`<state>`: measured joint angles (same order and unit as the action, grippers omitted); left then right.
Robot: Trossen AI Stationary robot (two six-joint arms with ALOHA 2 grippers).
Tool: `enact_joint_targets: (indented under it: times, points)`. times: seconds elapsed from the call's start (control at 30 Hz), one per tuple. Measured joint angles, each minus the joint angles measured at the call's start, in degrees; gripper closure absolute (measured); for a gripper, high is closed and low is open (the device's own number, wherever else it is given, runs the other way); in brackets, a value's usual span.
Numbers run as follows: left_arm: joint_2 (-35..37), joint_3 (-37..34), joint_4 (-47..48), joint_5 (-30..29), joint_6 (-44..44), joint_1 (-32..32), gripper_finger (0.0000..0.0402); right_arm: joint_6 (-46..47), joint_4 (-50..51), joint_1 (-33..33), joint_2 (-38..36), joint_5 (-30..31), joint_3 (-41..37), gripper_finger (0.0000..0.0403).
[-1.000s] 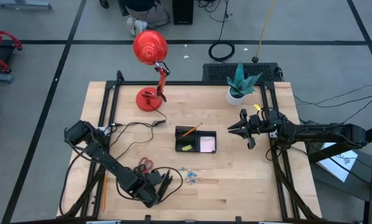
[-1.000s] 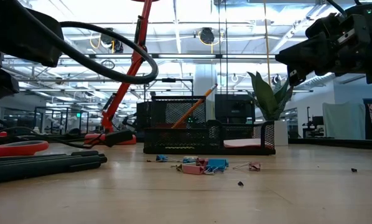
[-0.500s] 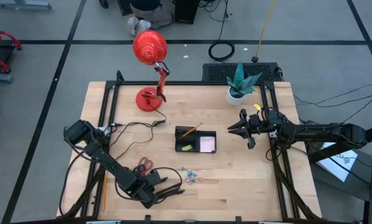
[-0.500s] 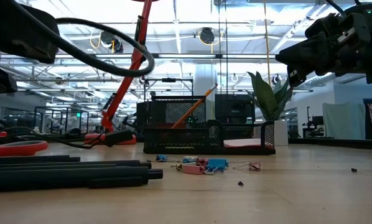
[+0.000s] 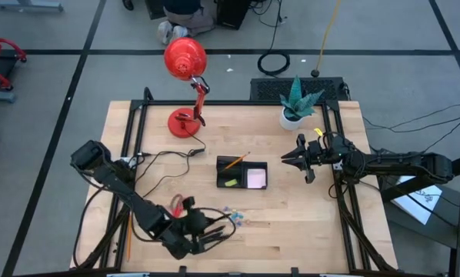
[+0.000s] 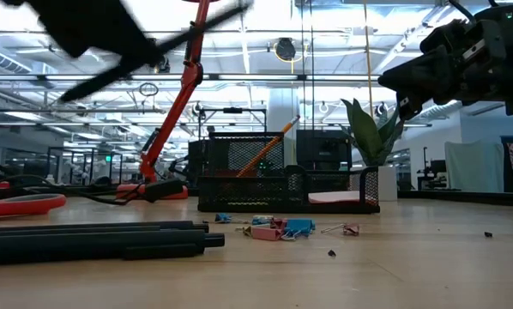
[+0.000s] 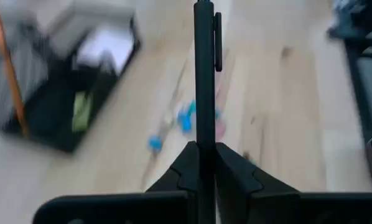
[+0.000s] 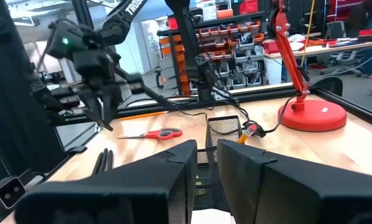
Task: Pick and place office supplies into organizer
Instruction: Put the black pen into the black desk organizer
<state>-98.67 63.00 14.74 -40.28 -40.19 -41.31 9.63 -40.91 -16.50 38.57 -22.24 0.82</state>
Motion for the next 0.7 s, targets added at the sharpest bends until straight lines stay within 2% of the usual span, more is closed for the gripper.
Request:
enact_joint_targets:
  times: [0.17, 0.4, 0.6, 0.7]
  points:
    - [0.87, 0.05, -10.12, -6.31, 18.43, 3.45, 0.0382, 0.16, 0.0, 0.01, 0.0, -0.02, 0.0, 0.0344]
    - [0.85, 0.09, -16.96, -9.53, 35.26, 13.76, 0.0375, 0.17, -0.22, 0.01, -0.02, -0.04, 0.0, 0.0344]
    - [0.85, 0.09, -20.95, -9.21, 42.46, 22.61, 0.0372, 0.17, -0.44, 0.01, -0.01, -0.07, 0.0, 0.0344]
    - [0.43, 0.09, -22.41, -5.19, 42.45, 26.52, 0.0372, 0.17, -0.44, 0.01, -0.02, -0.07, 0.0, 0.0344]
